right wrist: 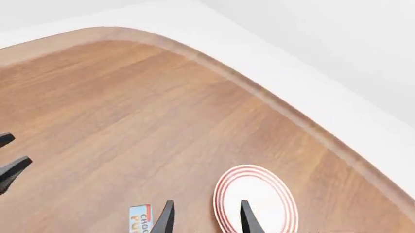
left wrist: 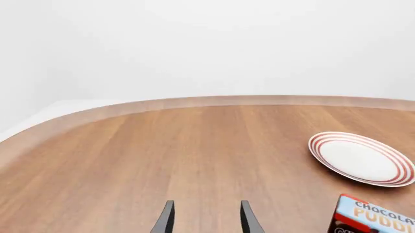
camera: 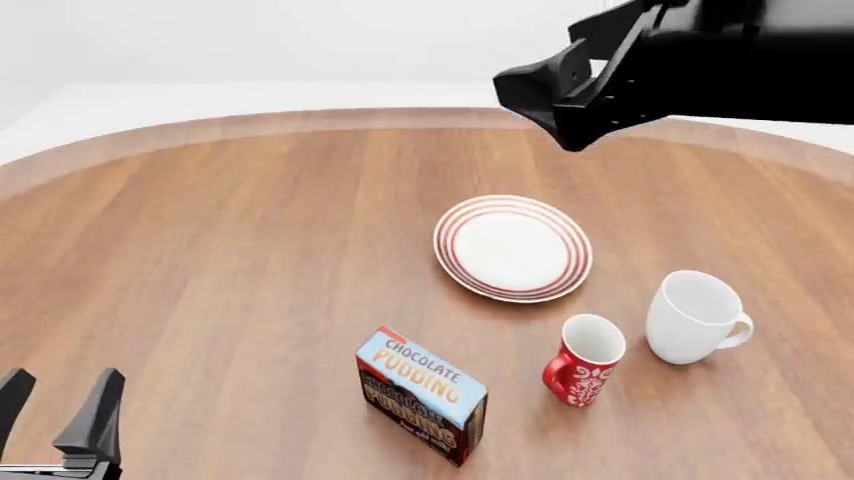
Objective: Put the chocolate pudding to the right of the plate.
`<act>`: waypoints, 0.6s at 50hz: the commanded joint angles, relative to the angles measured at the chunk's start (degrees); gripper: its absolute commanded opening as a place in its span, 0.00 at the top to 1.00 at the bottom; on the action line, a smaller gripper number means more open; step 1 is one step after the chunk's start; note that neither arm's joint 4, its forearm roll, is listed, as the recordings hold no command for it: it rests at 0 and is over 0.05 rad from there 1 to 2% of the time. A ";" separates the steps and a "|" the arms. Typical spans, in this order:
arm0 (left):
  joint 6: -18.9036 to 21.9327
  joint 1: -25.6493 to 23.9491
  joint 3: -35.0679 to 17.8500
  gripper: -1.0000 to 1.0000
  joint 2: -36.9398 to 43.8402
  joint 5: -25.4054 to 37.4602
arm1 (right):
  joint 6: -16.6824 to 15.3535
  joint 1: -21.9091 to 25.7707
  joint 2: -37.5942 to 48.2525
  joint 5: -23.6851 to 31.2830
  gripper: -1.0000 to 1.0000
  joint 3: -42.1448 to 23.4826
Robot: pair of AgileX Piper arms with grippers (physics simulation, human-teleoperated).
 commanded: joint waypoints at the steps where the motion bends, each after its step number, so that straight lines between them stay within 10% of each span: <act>1: 0.00 0.00 0.00 0.00 0.00 0.00 | 2.47 2.51 2.30 -0.54 0.00 1.46; 30: 0.00 0.00 0.00 0.00 0.00 0.00 | 10.76 5.51 2.76 -5.43 0.00 12.95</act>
